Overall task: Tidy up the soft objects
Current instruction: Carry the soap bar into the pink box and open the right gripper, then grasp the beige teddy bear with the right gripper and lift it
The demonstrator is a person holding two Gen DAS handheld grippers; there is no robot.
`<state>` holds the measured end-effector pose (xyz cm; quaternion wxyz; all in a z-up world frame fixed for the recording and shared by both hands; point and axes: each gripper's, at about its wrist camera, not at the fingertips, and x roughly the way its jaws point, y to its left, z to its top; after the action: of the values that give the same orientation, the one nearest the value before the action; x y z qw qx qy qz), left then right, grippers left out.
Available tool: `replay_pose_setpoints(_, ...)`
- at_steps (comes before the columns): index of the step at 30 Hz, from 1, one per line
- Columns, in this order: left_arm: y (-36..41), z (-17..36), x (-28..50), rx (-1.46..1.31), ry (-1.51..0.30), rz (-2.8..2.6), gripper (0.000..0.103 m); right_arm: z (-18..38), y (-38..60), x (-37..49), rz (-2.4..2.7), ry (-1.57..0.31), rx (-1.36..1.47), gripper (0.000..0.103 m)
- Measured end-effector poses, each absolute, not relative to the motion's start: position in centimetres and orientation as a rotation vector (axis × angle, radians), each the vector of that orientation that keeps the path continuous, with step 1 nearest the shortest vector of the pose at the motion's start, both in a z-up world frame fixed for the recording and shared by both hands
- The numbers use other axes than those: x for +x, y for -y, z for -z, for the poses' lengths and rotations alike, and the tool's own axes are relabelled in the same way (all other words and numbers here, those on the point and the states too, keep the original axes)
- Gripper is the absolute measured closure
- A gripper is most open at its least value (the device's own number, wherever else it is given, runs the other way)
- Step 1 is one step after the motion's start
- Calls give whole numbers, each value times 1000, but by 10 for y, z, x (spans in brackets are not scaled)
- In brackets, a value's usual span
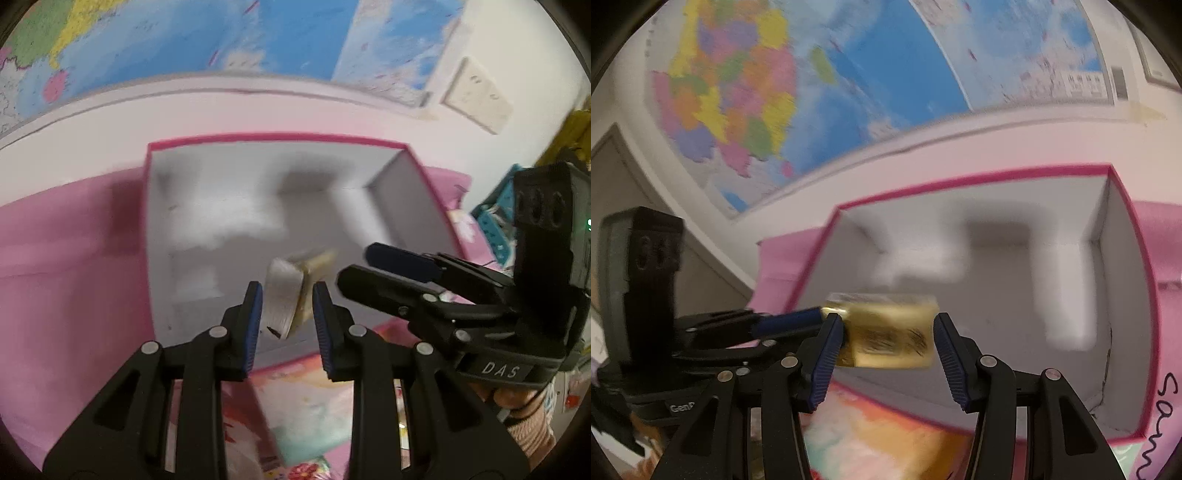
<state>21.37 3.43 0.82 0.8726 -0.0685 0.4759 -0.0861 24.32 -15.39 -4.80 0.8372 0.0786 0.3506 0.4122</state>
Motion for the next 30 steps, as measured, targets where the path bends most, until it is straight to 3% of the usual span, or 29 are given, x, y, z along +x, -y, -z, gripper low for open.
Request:
replay_pose_setpoints(5, -45, -15, 197, -141, -938, 100, 72, 44, 178, 228, -855, -701, 167, 50)
replay_pose_setpoints(7, -48, -25, 180, -123, -876, 96, 59, 38, 198, 211, -876, -655, 179, 47)
replay_pose_setpoints(9, -44, -36, 157, -83, -798, 111, 53, 33, 221, 189, -860, -598, 157, 44)
replay_pose_setpoints(16, -5, -44, 103, 5, -717, 311, 48, 53, 270, 146, -786, -616, 113, 41)
replay_pose_setpoints(30, 60, 35, 99, -37, -996, 520, 45, 130, 301, 191, -706, -847, 270, 38)
